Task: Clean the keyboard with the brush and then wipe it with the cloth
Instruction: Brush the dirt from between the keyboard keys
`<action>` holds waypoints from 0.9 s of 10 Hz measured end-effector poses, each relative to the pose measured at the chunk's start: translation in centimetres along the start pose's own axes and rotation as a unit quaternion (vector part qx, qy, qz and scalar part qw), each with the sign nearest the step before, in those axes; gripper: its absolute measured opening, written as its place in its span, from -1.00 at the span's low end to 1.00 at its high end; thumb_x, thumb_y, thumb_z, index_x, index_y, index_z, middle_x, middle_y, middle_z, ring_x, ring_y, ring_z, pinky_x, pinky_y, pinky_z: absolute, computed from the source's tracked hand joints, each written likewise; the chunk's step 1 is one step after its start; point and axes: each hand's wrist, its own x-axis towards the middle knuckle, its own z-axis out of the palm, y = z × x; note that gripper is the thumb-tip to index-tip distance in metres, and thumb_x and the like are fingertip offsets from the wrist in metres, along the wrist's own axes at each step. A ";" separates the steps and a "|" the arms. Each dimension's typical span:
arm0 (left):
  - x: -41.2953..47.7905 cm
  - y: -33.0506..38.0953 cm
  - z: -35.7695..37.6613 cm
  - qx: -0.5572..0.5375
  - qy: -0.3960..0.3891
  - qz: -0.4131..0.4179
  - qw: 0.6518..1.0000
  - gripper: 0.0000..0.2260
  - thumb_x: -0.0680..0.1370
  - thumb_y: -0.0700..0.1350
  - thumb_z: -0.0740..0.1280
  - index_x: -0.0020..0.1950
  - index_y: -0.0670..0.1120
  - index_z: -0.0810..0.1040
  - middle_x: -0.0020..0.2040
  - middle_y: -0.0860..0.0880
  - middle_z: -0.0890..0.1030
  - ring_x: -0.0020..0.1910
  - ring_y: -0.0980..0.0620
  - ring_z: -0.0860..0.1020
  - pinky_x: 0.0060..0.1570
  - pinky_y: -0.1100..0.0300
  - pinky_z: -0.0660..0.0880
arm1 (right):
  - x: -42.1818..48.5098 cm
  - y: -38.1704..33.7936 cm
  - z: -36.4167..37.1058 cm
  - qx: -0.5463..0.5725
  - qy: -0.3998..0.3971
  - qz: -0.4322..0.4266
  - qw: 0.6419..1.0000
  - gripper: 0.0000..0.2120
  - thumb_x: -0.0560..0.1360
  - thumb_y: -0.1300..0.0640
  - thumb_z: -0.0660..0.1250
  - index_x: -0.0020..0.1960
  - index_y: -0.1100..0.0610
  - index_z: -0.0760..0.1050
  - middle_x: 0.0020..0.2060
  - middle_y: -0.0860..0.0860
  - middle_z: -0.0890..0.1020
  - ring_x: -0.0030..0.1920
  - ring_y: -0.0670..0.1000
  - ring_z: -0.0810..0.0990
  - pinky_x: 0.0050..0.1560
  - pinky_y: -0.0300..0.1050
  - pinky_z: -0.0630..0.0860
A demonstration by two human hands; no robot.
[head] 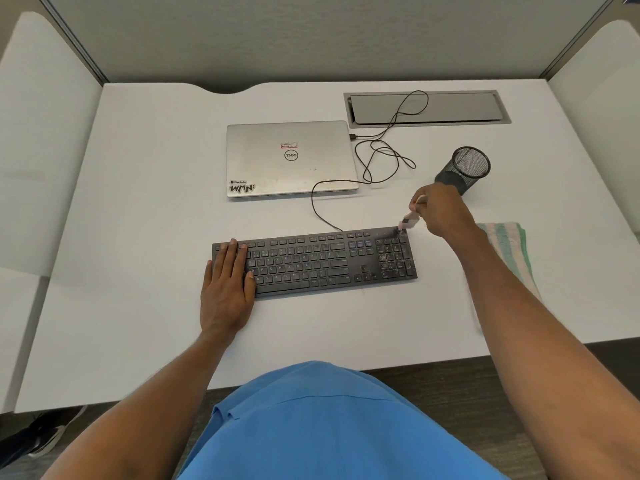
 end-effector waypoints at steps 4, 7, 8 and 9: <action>-0.1 -0.1 0.1 -0.002 0.001 0.003 1.000 -0.46 0.73 0.06 -0.01 0.73 -0.02 0.15 0.73 -0.01 0.13 0.72 0.02 0.02 0.67 -0.12 0.04 | 0.0 0.1 0.2 0.017 -0.002 0.019 1.000 -0.92 0.54 0.30 0.39 -0.06 0.24 0.68 -0.21 0.14 0.68 -0.36 -0.08 0.52 -0.41 -0.28 0.36; 0.0 -0.1 0.0 0.000 0.001 0.003 1.000 -0.45 0.71 0.05 0.00 0.72 -0.02 0.18 0.72 -0.02 0.14 0.71 0.00 0.05 0.67 -0.13 0.06 | -0.5 -1.0 0.3 0.050 -0.006 -0.017 0.999 -0.91 0.55 0.26 0.41 -0.10 0.15 0.68 -0.31 0.04 0.65 -0.33 -0.07 0.53 -0.33 -0.25 0.39; -0.1 -0.1 0.1 0.000 0.002 0.004 1.000 -0.45 0.72 0.05 0.00 0.72 -0.02 0.17 0.73 -0.01 0.14 0.71 0.01 0.05 0.67 -0.13 0.06 | -0.5 -0.5 0.3 0.028 -0.004 -0.002 1.000 -0.89 0.54 0.31 0.40 -0.10 0.19 0.68 -0.22 0.12 0.70 -0.25 0.02 0.57 -0.24 -0.21 0.48; 0.0 -0.1 0.0 0.000 0.002 0.004 1.000 -0.45 0.72 0.05 0.00 0.72 -0.02 0.17 0.73 -0.01 0.14 0.71 0.00 0.05 0.67 -0.13 0.06 | -0.5 -0.1 -0.2 0.001 -0.013 0.013 1.000 -0.90 0.53 0.36 0.39 -0.08 0.25 0.67 -0.19 0.13 0.69 -0.25 0.01 0.58 -0.27 -0.24 0.52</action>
